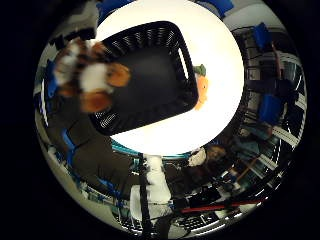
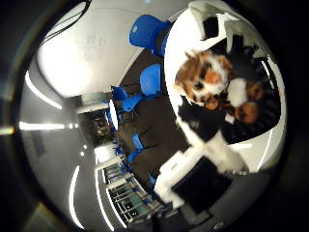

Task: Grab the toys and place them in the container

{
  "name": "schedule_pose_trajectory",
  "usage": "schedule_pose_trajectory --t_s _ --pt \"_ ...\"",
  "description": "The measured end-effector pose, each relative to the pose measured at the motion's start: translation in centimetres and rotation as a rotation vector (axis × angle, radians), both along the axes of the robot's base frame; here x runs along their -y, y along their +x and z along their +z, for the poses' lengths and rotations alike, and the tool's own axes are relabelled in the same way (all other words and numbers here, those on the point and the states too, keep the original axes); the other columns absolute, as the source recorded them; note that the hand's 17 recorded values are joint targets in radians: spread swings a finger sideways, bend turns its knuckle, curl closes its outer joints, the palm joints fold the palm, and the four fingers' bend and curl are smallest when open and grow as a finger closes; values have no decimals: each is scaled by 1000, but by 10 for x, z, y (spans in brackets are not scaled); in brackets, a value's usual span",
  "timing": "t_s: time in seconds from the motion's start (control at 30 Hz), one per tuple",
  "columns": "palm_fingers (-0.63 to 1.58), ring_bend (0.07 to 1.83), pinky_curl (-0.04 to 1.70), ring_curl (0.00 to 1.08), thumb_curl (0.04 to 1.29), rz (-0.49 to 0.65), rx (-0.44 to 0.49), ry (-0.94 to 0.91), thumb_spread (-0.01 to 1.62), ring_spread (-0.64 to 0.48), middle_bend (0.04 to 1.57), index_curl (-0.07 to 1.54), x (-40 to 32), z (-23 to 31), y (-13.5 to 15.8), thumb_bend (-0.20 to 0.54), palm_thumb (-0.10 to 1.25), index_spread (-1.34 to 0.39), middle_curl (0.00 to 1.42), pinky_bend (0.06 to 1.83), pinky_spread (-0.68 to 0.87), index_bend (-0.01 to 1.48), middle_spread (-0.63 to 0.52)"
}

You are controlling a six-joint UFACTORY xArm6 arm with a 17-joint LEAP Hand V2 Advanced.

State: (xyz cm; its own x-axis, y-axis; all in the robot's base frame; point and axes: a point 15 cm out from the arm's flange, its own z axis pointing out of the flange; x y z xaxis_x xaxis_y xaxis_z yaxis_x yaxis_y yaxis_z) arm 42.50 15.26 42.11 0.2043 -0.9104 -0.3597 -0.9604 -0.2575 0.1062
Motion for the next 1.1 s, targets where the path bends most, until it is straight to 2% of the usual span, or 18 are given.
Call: schedule_pose_trajectory --t_s 0.13,0.33,0.53,0.8,1.1 --pt "48 752 578 295 382 -11 23 5 1220 137 480 471 11 9 0 -24 621 -409 370 849 382 246 22" --pt "99 637 464 240 345 -72 107 -1 1200 215 398 398 48 41 -5 -24 563 -350 339 728 516 177 90" --pt "183 589 384 218 318 -189 150 -113 1211 222 358 369 120 48 -23 -23 486 -237 328 621 503 175 129" --pt "282 636 326 220 301 -326 74 -149 1213 188 375 327 198 9 -58 -18 470 -194 341 573 461 162 88" --pt "277 630 294 207 298 -459 32 -162 1203 191 355 313 263 -48 -66 -18 477 -186 341 594 474 168 86"
